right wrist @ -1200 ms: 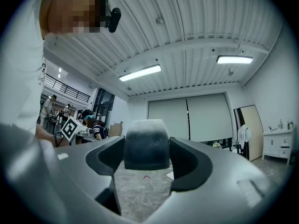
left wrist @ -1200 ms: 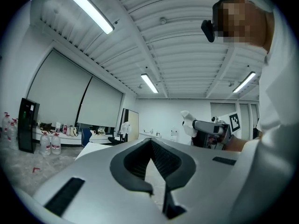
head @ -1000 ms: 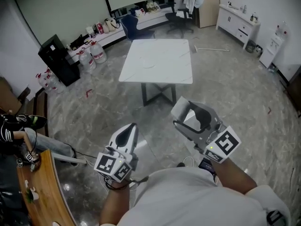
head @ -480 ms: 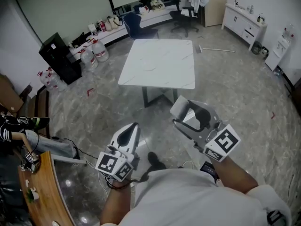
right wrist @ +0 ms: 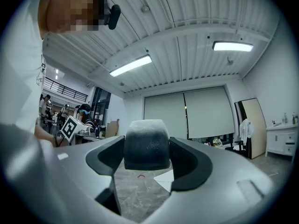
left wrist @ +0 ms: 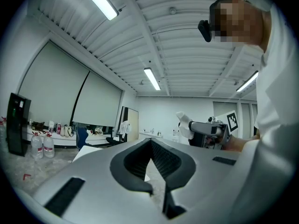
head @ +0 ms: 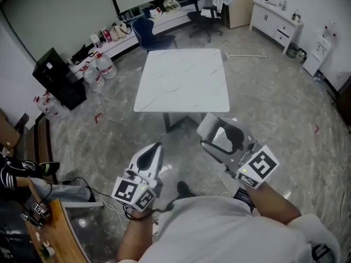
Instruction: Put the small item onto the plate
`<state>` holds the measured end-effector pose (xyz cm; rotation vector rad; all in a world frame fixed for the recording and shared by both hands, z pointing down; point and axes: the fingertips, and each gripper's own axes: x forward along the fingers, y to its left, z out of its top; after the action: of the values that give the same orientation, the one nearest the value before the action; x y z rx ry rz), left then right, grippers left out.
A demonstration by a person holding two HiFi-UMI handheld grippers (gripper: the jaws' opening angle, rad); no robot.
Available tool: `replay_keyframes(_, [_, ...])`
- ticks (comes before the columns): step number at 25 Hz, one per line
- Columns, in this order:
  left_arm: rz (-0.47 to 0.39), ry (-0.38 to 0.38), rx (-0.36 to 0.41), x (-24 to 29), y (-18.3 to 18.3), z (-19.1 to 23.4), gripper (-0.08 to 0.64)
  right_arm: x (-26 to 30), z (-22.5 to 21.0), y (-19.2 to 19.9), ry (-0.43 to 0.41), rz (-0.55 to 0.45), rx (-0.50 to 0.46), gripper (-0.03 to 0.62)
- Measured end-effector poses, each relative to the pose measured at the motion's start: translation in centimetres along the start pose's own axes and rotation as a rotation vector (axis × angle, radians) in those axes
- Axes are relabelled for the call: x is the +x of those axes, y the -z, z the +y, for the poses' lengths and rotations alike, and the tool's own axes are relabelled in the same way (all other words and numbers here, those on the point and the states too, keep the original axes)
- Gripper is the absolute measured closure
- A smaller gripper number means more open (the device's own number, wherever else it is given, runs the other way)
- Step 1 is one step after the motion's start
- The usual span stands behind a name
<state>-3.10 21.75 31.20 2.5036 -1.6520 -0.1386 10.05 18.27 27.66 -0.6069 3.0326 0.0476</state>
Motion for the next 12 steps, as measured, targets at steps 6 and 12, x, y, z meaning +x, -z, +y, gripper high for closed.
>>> replay_keyframes(6, [0.015, 0.055, 0.027, 3.4, -2.3, 7.4, 0.552, 7.5, -3.2, 0.0, 0.058, 0.005, -0.011, 0.304])
replay_keyframes(12, [0.023, 0.099, 0.028, 5.9, -3.4, 12.3, 0.552, 12.4, -5.1, 0.3, 0.098, 0.018, -0.031, 0.302])
